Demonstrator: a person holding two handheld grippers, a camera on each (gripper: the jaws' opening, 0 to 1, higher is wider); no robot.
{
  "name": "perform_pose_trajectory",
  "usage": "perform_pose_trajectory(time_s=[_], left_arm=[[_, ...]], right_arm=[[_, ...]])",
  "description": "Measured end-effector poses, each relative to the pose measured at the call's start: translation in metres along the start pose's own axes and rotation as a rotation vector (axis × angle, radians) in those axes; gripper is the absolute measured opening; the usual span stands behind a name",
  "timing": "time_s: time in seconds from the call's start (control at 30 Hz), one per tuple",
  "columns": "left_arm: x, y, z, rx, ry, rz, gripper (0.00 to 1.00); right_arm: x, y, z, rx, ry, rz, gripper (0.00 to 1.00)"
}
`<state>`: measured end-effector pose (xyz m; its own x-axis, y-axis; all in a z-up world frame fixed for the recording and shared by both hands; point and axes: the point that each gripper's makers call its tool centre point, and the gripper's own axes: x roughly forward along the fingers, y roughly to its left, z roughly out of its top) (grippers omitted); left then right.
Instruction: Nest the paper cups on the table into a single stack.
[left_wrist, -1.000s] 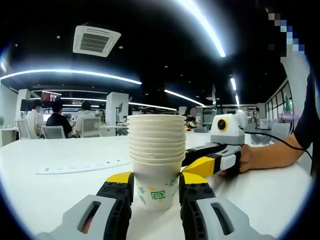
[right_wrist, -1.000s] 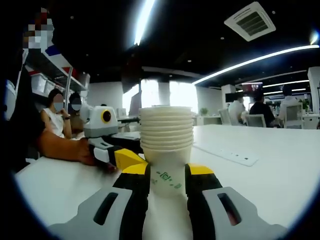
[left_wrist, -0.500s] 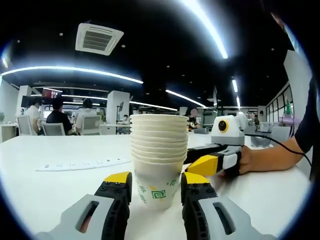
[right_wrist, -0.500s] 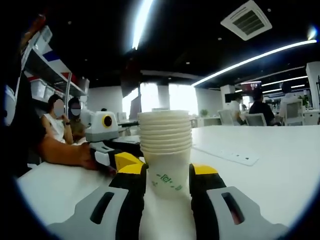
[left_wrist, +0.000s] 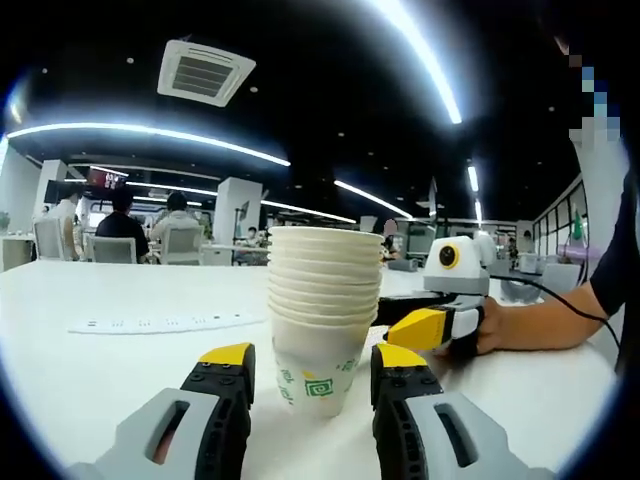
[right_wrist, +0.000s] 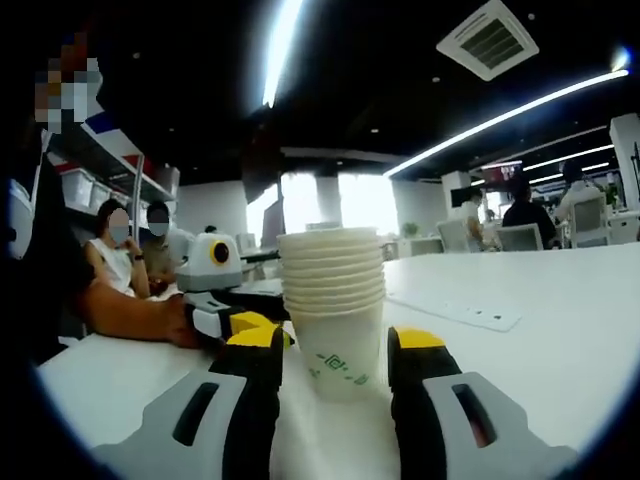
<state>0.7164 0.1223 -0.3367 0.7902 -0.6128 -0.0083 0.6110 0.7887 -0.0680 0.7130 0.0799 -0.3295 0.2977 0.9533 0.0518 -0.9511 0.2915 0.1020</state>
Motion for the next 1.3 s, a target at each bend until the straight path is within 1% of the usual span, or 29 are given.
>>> perform_pose_trajectory(time_s=[0.13, 0.27, 0.37, 0.43, 0.6, 0.73, 0.8, 0.97, 1.13, 1.3], left_arm=[[-0.001, 0.001, 0.002, -0.016, -0.011, -0.001, 0.56], [-0.001, -0.004, 0.003, -0.022, -0.016, -0.007, 0.59], [-0.001, -0.005, 0.003, -0.037, -0.020, -0.011, 0.65], [-0.002, 0.000, 0.006, -0.044, -0.032, -0.008, 0.67], [-0.003, 0.004, 0.008, -0.051, -0.045, 0.002, 0.71], [-0.003, 0.007, 0.010, -0.060, -0.057, 0.007, 0.77], [-0.003, 0.008, 0.011, -0.069, -0.065, 0.006, 0.80], [-0.004, 0.011, 0.014, -0.091, -0.081, 0.015, 0.87], [-0.005, 0.012, 0.015, -0.096, -0.086, 0.026, 0.90], [-0.008, 0.010, 0.016, -0.106, -0.090, 0.031, 0.94]], right_arm=[[-0.001, 0.002, 0.004, 0.026, -0.025, 0.009, 0.54], [-0.001, 0.003, 0.006, 0.038, -0.032, 0.018, 0.56], [-0.002, 0.006, 0.007, 0.047, -0.037, 0.027, 0.58], [-0.002, 0.006, 0.008, 0.055, -0.042, 0.029, 0.59], [-0.003, 0.006, 0.011, 0.076, -0.059, 0.025, 0.62], [-0.005, 0.010, 0.013, 0.099, -0.069, 0.039, 0.66], [-0.007, 0.011, 0.014, 0.112, -0.076, 0.035, 0.68], [-0.012, 0.016, 0.015, 0.121, -0.091, 0.021, 0.76], [-0.016, 0.018, 0.017, 0.115, -0.100, -0.008, 0.87], [-0.019, 0.020, 0.016, 0.101, -0.097, -0.031, 0.95]])
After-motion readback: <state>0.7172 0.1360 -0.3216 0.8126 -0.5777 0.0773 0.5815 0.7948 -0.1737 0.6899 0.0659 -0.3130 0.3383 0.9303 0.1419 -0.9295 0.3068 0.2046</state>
